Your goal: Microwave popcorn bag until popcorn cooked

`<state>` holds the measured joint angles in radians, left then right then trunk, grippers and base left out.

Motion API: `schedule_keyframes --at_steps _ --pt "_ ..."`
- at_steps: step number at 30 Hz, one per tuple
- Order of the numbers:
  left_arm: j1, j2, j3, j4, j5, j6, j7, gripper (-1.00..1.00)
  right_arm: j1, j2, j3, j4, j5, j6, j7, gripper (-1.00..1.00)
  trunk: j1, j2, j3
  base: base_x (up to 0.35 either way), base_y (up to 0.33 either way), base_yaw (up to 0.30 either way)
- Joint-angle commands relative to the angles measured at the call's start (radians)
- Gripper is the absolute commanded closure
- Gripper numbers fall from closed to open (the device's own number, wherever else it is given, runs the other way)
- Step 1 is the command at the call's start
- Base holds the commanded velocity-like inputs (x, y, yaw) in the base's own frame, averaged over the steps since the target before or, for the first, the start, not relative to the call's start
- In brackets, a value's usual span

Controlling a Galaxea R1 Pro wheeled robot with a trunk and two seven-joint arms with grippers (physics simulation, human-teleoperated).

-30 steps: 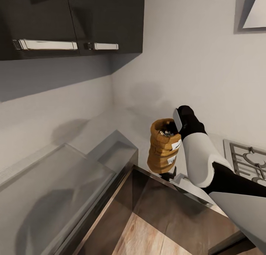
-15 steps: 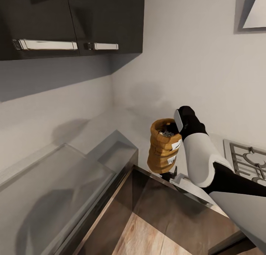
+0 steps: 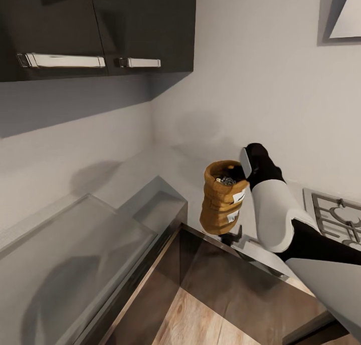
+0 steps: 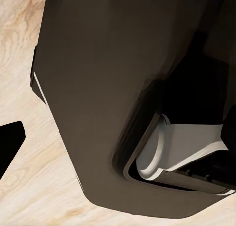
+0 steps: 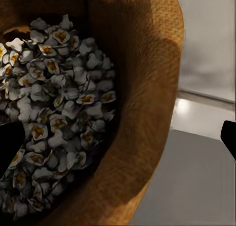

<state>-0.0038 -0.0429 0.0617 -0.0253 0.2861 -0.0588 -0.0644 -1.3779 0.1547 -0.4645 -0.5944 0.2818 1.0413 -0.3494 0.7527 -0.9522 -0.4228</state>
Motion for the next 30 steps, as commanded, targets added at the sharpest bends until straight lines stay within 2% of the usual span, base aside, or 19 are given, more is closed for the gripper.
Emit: schedule_keyframes --at_steps 1,2,22,23,30 --pt "0.000 0.000 0.006 0.001 0.004 -0.003 -0.005 -1.00 -0.001 -0.003 -0.012 -0.001 0.006 0.000 -0.002 -1.00 0.000 -0.001 -0.001 0.000 0.000 0.000" --pt "0.000 0.000 0.006 0.001 0.004 -0.003 -0.005 -1.00 -0.001 -0.005 -0.060 -0.001 0.006 -0.001 -0.012 -1.00 0.000 -0.001 -0.001 0.000 0.000 0.000" --pt "0.000 0.000 0.006 0.001 0.004 -0.003 -0.005 -1.00 -0.003 -0.004 -0.066 0.014 -0.001 -0.003 -0.010 -1.00 0.000 -0.001 -0.001 0.000 0.000 0.000" --pt "0.000 0.000 0.006 0.001 0.004 -0.003 -0.005 -1.00 -0.003 -0.005 -0.066 0.015 -0.001 -0.003 -0.010 1.00 0.000 -0.001 -0.001 0.000 0.000 0.000" --pt "0.000 0.000 0.006 0.001 0.004 -0.003 -0.005 -1.00 -0.001 -0.006 -0.066 0.016 -0.001 -0.003 -0.010 1.00 0.000 -0.001 -0.001 0.000 0.000 0.000"
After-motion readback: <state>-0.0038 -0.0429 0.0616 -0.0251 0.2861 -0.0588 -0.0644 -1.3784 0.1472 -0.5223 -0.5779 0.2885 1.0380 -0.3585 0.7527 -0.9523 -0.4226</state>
